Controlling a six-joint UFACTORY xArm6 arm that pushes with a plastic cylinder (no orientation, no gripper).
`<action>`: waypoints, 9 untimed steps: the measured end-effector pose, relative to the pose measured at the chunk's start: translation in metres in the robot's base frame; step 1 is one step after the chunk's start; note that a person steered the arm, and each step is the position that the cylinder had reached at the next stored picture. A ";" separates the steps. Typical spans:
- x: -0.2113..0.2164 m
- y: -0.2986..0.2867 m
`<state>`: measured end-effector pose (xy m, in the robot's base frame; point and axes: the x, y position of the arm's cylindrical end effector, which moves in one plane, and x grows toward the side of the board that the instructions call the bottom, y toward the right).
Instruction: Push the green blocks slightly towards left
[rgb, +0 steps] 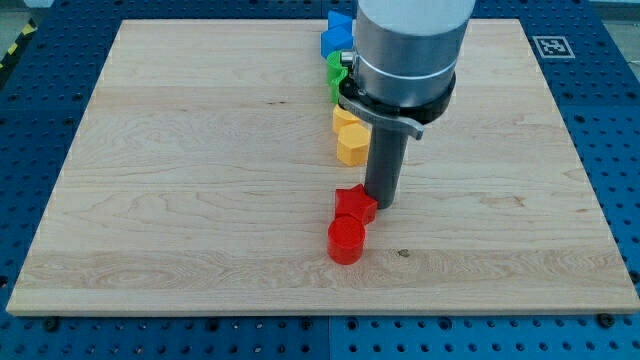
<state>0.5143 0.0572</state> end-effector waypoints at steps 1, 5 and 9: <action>0.007 0.000; -0.071 0.023; -0.148 0.024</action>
<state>0.3660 0.0814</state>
